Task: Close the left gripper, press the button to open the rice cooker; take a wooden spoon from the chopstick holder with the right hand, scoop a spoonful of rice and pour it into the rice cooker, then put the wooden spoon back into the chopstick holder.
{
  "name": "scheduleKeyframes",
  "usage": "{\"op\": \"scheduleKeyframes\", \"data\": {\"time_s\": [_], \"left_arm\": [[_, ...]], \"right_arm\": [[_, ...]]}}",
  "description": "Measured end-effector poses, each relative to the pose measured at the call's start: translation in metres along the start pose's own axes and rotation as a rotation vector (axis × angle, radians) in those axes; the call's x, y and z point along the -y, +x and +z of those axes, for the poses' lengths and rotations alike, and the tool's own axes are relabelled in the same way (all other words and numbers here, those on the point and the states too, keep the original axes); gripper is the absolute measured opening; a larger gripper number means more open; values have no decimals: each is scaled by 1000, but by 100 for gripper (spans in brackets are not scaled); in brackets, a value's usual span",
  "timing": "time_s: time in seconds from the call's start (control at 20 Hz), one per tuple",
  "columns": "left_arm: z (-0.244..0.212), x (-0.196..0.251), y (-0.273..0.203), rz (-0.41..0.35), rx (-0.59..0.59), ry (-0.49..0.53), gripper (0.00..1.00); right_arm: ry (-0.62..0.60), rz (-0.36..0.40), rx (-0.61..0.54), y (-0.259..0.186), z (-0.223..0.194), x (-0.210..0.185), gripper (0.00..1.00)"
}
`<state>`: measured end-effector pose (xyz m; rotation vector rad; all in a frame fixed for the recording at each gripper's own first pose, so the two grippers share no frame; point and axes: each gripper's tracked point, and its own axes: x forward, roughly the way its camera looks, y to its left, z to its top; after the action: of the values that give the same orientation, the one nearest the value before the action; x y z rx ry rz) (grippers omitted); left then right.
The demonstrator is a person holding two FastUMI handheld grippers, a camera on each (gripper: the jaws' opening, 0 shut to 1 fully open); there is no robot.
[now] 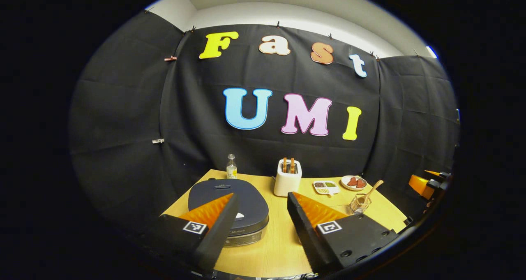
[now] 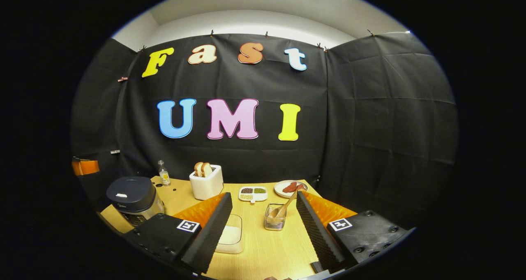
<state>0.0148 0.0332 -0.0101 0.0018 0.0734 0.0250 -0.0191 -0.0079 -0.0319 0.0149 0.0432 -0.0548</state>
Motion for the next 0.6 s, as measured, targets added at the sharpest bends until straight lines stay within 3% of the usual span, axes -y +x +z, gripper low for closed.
{"op": "scheduleKeyframes", "data": {"time_s": [0.2,0.25,0.4,0.45,0.5,0.6], "left_arm": [[-5,-8,18,18,-49,-21,63],[-6,-13,23,36,-60,-27,50],[-16,-31,39,103,-117,-40,30],[-20,-30,42,102,-131,-53,27],[-22,-30,45,95,-142,-67,17],[-29,-31,55,85,-166,-95,10]], "right_arm": [[2,5,-18,21,-1,2,98],[-1,9,-19,27,0,2,98],[-8,23,-29,46,-1,2,96],[-5,30,-32,52,-1,0,98],[0,37,-35,57,-1,-1,98],[4,49,-36,67,-2,-2,98]]}}
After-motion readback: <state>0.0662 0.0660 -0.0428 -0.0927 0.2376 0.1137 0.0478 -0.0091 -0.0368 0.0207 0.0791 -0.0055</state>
